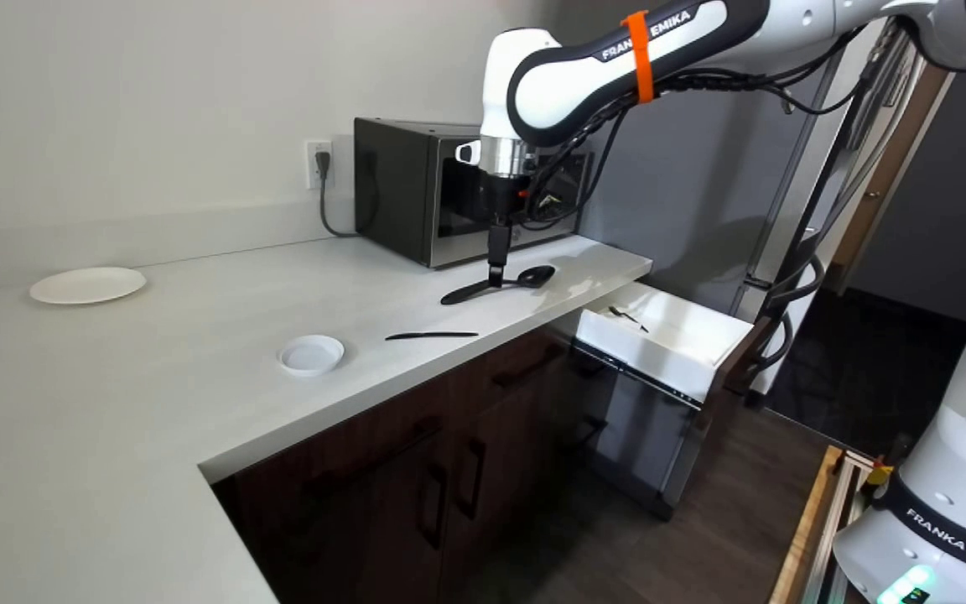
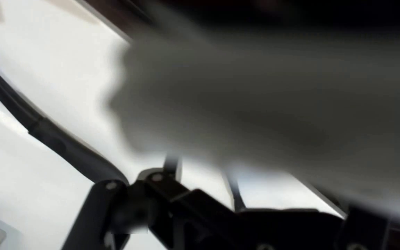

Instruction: Put the fork in the drawer

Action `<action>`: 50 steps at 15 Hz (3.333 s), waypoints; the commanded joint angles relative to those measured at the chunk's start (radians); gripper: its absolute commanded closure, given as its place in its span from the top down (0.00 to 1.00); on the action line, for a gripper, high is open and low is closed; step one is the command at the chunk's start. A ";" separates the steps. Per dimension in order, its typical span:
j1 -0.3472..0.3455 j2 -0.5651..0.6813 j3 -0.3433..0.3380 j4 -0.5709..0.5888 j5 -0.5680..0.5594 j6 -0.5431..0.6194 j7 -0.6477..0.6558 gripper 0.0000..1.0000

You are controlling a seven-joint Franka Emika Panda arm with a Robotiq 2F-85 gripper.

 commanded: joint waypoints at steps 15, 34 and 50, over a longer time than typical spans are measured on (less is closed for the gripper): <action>0.012 0.188 0.036 0.127 -0.104 0.036 -0.188 1.00; 0.029 0.335 0.055 0.229 -0.128 0.150 -0.182 0.84; 0.023 0.328 0.072 0.200 -0.101 0.150 -0.188 0.00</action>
